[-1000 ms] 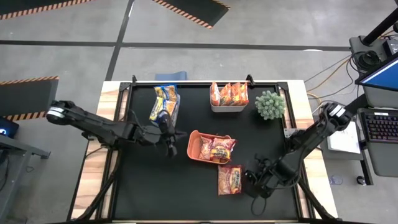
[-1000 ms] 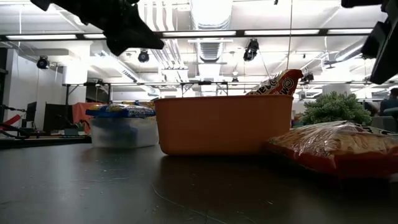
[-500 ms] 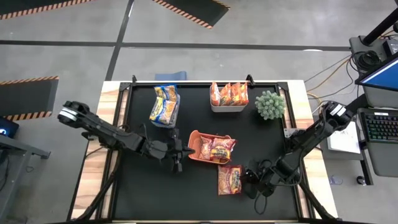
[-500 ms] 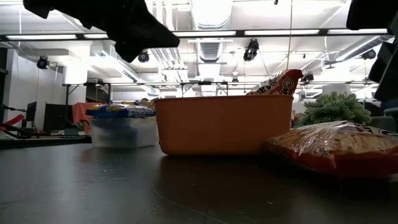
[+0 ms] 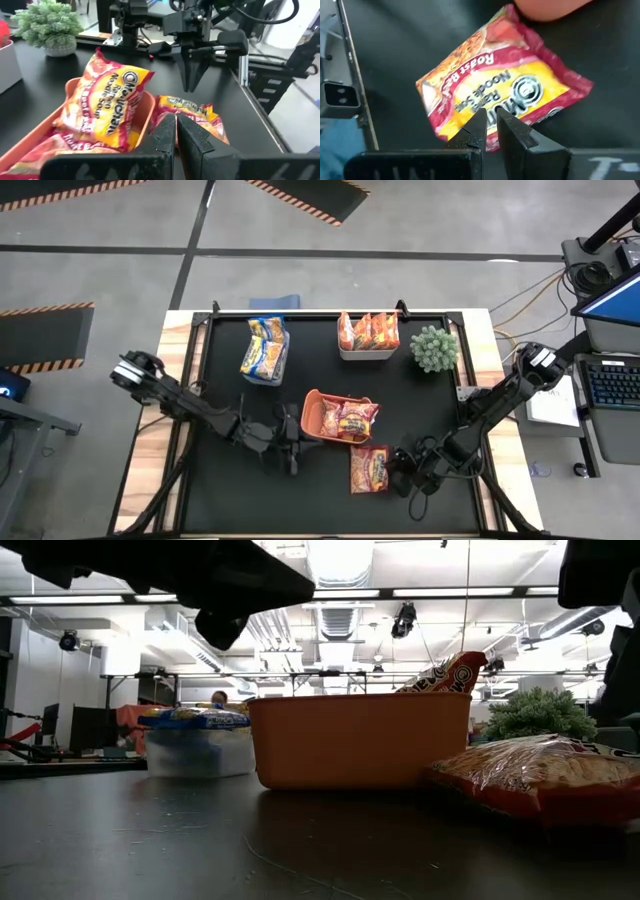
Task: Sort Maruchan noodles
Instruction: Put the red noodle packet into the orange bin
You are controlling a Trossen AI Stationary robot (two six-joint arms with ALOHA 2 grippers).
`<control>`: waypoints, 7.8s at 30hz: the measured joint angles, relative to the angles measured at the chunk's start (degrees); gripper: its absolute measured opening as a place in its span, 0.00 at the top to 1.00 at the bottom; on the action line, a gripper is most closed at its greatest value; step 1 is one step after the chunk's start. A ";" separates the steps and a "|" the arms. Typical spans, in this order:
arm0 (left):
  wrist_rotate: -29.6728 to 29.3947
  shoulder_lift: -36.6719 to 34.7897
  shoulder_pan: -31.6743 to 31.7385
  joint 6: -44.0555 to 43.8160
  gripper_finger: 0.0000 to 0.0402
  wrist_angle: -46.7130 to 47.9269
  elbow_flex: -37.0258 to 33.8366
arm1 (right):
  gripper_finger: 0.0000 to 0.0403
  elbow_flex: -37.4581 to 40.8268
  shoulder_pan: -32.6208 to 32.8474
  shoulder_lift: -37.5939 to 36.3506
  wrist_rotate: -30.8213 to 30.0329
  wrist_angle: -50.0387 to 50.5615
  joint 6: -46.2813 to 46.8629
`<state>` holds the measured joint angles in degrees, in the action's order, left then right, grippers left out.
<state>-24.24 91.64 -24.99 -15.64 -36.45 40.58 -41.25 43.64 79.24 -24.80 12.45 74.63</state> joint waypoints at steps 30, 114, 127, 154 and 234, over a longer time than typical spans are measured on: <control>1.30 22.27 -2.01 6.35 1.00 -5.44 16.61 | 0.09 0.65 0.97 4.16 -1.10 0.59 6.36; -6.42 29.66 -9.78 -0.51 1.00 31.50 33.92 | 0.09 14.71 3.10 6.05 -15.44 -33.69 -2.51; -6.87 33.38 -8.68 2.45 1.00 24.69 33.81 | 0.09 15.06 1.42 6.12 -18.14 -32.00 -1.90; -6.87 35.30 -8.11 0.56 1.00 24.79 33.79 | 0.09 15.17 1.31 17.74 -18.72 -52.13 -9.82; -6.68 35.44 -8.11 2.08 1.00 22.32 33.64 | 0.87 11.63 0.61 19.08 -17.13 -53.53 -11.28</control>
<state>-30.92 127.08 -33.10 -13.56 -14.13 74.22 -29.63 44.25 98.32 -41.93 -41.08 63.35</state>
